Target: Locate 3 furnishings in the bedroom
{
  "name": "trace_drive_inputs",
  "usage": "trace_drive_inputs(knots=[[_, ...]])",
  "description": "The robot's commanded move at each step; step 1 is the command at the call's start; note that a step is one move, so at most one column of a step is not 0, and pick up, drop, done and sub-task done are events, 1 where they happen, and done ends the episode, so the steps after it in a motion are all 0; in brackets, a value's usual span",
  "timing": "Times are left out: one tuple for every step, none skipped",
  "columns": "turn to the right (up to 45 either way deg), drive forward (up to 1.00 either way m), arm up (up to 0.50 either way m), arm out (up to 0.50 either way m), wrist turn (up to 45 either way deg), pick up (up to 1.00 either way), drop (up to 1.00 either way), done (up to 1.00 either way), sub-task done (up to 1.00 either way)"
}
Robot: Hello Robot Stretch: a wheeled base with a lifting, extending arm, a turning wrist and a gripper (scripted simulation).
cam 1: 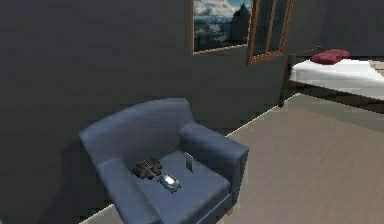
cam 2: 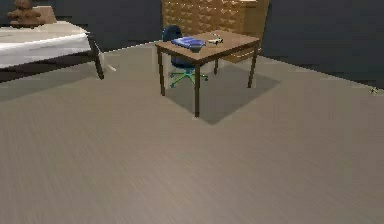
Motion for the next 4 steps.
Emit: trace_drive_inputs(knots=[[0.0,0.00,0.00,0.00,0.0,0.00,0.00,0.00,1.00],[45.0,0.00,0.00,0.00,0.0,0.00,0.00,0.00,0.00],[45.0,0.00,0.00,0.00,0.0,0.00,0.00,0.00,0.00],[6.0,0.00,0.00,0.00,0.0,0.00,0.00,0.00,0.00]])
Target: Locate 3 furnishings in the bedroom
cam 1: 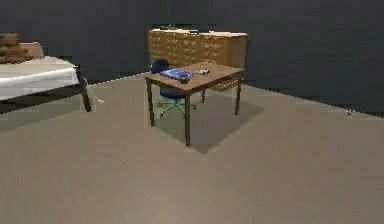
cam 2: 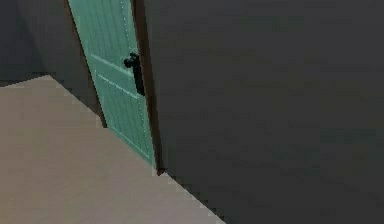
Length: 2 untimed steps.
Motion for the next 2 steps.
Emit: trace_drive_inputs(knots=[[0.0,1.00,0.00,0.00,0.0,0.00,0.00,0.00,0.00],[18.0,0.00,0.00,0.00,0.0,0.00,0.00,0.00,0.00]])
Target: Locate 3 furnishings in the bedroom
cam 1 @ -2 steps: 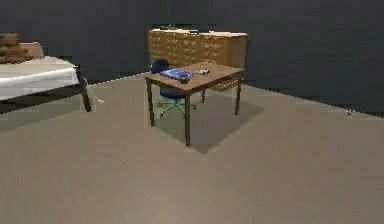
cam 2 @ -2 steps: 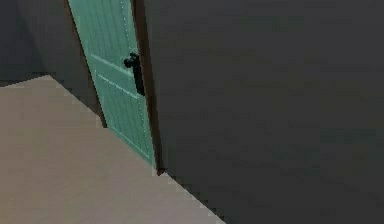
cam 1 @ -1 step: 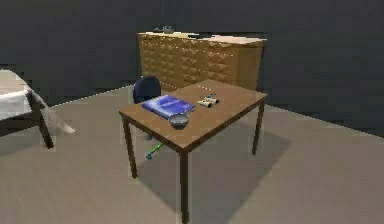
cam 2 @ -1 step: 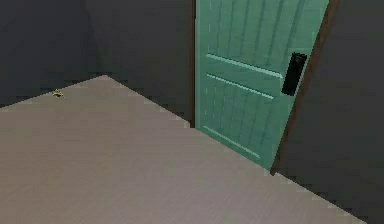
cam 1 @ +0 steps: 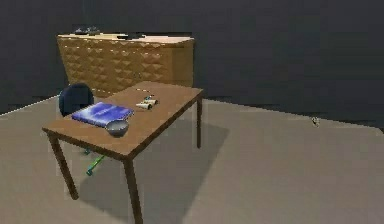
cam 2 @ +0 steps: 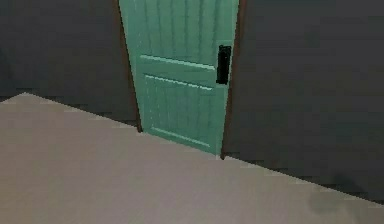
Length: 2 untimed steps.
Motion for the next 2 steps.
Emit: trace_drive_inputs(knots=[[0.0,0.15,0.00,0.00,0.0,0.00,0.00,0.00,0.00],[-15.0,0.00,0.00,0.00,0.0,0.00,0.00,0.00,0.00]])
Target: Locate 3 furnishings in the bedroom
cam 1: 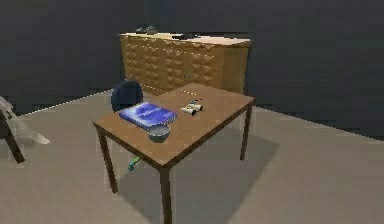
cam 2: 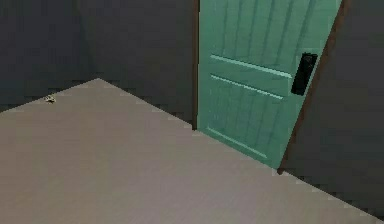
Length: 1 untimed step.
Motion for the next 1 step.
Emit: trace_drive_inputs(knots=[[0.0,0.00,0.00,0.00,0.0,0.00,0.00,1.00,0.00]])
